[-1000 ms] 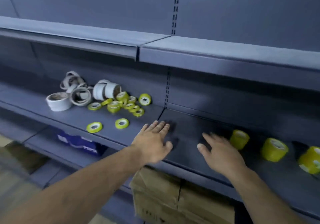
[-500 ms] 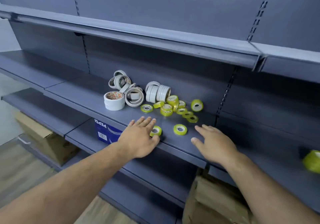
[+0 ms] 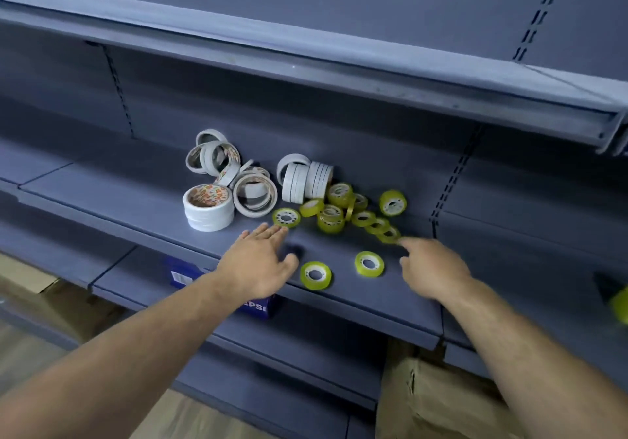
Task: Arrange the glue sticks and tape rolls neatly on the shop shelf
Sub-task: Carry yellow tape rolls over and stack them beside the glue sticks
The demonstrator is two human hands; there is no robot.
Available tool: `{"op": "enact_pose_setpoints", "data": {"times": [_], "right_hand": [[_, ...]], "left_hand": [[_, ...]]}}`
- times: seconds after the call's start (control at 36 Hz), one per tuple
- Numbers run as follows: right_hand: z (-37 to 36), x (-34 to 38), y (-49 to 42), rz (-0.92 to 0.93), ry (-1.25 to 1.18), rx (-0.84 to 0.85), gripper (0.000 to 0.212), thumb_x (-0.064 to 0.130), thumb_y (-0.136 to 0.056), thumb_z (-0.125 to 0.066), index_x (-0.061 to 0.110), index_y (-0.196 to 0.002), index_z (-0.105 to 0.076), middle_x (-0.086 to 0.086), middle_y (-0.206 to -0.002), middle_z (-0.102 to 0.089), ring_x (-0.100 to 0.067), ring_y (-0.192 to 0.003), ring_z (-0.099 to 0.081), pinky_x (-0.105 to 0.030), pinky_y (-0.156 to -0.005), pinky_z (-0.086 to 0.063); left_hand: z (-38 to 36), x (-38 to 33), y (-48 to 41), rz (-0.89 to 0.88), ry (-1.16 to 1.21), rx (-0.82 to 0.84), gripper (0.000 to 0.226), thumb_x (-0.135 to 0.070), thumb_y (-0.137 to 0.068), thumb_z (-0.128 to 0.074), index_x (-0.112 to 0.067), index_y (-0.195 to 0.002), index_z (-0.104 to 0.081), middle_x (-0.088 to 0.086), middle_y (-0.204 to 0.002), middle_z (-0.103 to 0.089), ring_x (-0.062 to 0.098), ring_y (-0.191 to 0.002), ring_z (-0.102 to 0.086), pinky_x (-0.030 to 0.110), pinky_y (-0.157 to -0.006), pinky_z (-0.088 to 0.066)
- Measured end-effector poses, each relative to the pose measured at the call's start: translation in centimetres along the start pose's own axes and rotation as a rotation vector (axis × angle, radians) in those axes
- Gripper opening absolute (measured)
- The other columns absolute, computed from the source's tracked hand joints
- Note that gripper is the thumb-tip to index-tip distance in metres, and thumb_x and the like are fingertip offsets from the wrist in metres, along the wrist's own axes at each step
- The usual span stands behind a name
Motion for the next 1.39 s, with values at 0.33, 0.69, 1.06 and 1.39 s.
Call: {"op": "enact_pose_setpoints", "data": {"times": [0.33, 0.69, 1.06, 1.39], "right_hand": [[-1.1, -2.7, -3.6, -0.035, 0.001, -0.004, 0.025, 0.024, -0.097, -0.053, 0.023, -0.119, -0.064, -0.004, -0.121, -0.064, -0.026, -0.106, -0.062, -0.033, -0.084, -0.054], [0.3, -3.3, -3.6, -0.119, -0.123, -0.045, 0.022, 0.021, -0.091, -0.053, 0.025, -0.109, -0.065, -0.005, -0.111, -0.067, -0.030, -0.096, -0.063, -0.031, -0.069, -0.049], [0.4, -3.3, -5.6, -0.194, -0.309, -0.072, 0.030, 0.005, -0.085, -0.053, 0.028, -0.097, -0.069, 0.006, -0.084, -0.063, -0.019, -0.077, -0.062, -0.035, -0.069, -0.059], [0.5, -1.9, -8.2, -0.197, -0.360, -0.138, 0.031, 0.007, -0.087, -0.056, 0.028, -0.104, -0.070, 0.004, -0.104, -0.072, -0.021, -0.094, -0.067, -0.035, -0.082, -0.058]], "left_hand": [[-1.4, -9.5, -4.8, -0.197, 0.034, -0.055, 0.060, -0.056, -0.083, -0.062, -0.027, -0.134, -0.057, -0.002, -0.130, -0.060, 0.022, -0.124, -0.052, 0.032, -0.098, -0.047], [-5.7, -15.1, -9.7, -0.405, 0.023, 0.191, 0.054, -0.046, -0.077, -0.077, -0.031, -0.128, -0.062, -0.004, -0.124, -0.066, 0.019, -0.112, -0.061, 0.025, -0.087, -0.049], [-3.7, -7.5, -10.9, -0.084, 1.041, 0.413, 0.046, 0.013, -0.074, -0.072, -0.015, -0.110, -0.066, 0.013, -0.115, -0.062, 0.025, -0.097, -0.063, 0.034, -0.077, -0.057], [-1.6, -2.3, -11.4, -0.059, 0.496, 0.195, 0.059, -0.028, -0.065, -0.081, -0.035, -0.121, -0.066, -0.009, -0.115, -0.065, 0.011, -0.101, -0.063, 0.027, -0.090, -0.054]]}}
Point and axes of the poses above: each hand's wrist, its own y-axis away from the middle knuckle, its own z-axis out of the back of the hand, x = y × z, the point moved 10 cm from there along -y, towards the middle knuckle
